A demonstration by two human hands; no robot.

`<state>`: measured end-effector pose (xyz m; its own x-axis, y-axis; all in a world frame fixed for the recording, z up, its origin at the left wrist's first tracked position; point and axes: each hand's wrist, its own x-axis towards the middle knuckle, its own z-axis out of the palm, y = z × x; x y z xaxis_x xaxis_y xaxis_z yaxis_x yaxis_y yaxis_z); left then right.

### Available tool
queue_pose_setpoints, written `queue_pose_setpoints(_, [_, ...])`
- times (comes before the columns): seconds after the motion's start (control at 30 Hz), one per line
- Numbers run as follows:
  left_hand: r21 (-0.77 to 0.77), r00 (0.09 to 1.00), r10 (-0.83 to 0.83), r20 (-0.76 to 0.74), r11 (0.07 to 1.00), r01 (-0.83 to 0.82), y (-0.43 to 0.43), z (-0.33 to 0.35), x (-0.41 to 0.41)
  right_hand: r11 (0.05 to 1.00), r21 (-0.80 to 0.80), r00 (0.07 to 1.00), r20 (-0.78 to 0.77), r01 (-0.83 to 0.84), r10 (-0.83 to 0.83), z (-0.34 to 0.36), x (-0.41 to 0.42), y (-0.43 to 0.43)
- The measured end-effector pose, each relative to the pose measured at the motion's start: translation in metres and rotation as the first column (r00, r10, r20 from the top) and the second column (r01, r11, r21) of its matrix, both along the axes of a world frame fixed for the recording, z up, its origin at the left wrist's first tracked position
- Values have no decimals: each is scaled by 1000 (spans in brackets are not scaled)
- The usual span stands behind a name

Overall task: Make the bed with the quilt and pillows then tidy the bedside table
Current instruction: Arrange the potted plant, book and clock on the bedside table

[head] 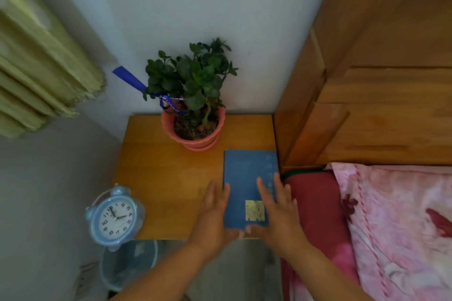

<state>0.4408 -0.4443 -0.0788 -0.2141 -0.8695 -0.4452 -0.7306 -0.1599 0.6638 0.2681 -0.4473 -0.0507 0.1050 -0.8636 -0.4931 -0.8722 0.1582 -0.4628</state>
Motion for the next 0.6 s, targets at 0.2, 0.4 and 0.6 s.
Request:
queue_pose_setpoints(0.2, [-42,879,-383,284,911,411,4,-7,12,972,90,957,-173,-218,231,-21,-2,9])
queue_pose_setpoints(0.4, [-61,878,-375,297,910,410,-9,-20,6,930,-164,904,-339,-328,259,-52,-4,0])
queue_pose_setpoints(0.6, [-49,861,-380,339,906,420,-32,-23,4,957,8,939,-190,-289,285,-37,6,-27])
